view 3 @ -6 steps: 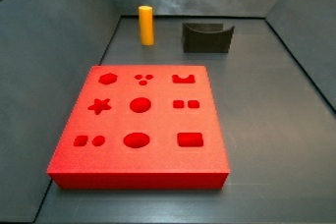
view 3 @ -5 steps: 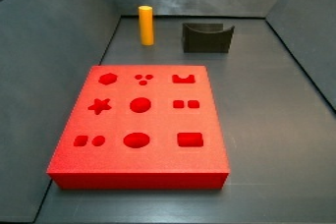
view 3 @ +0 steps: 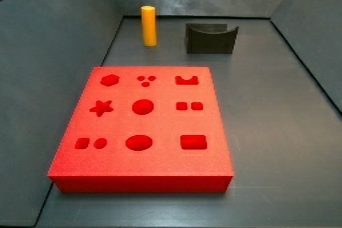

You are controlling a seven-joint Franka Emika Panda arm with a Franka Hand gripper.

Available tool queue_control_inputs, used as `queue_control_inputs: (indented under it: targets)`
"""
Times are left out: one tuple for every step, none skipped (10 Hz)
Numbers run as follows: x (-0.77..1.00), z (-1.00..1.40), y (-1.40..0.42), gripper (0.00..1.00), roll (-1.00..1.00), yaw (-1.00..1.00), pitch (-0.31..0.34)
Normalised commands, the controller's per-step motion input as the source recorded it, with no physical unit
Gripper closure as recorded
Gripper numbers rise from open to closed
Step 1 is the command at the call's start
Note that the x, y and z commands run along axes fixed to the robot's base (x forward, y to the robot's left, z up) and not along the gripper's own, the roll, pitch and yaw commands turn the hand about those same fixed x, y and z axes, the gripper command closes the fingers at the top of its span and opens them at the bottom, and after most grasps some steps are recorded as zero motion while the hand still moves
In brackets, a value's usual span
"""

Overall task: Pick up the oval object. Move up. Move to above the board. Insert the oval object.
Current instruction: Pick up the oval object.

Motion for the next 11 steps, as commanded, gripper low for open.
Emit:
queue_control_inputs:
  targets:
    - [0.0,-0.24,0.0,0.0,0.0,-1.0,0.0]
    - [0.0,-0.34,0.0,0.0,0.0,-1.0,0.0]
    - [0.0,-0.39,0.0,0.0,0.0,-1.0,-0.001]
    - [0.0,-0.39,0.0,0.0,0.0,-1.0,0.0]
    - [0.0,-0.4,0.0,0.0,0.0,-1.0,0.0]
    - [0.0,-0.4,0.0,0.0,0.0,-1.0,-0.001]
    - [0.0,-0.4,0.0,0.0,0.0,-1.0,-0.001]
    - [0.0,-0.39,0.0,0.0,0.0,-1.0,-0.003]
    - [-0.02,-0.46,-0.08,0.0,0.0,-0.95,-0.021]
    - [0.03,-0.05,0.0,0.0,0.0,0.0,0.0]
    - [0.0,-0.1,0.0,0.0,-0.01,-1.0,-0.034]
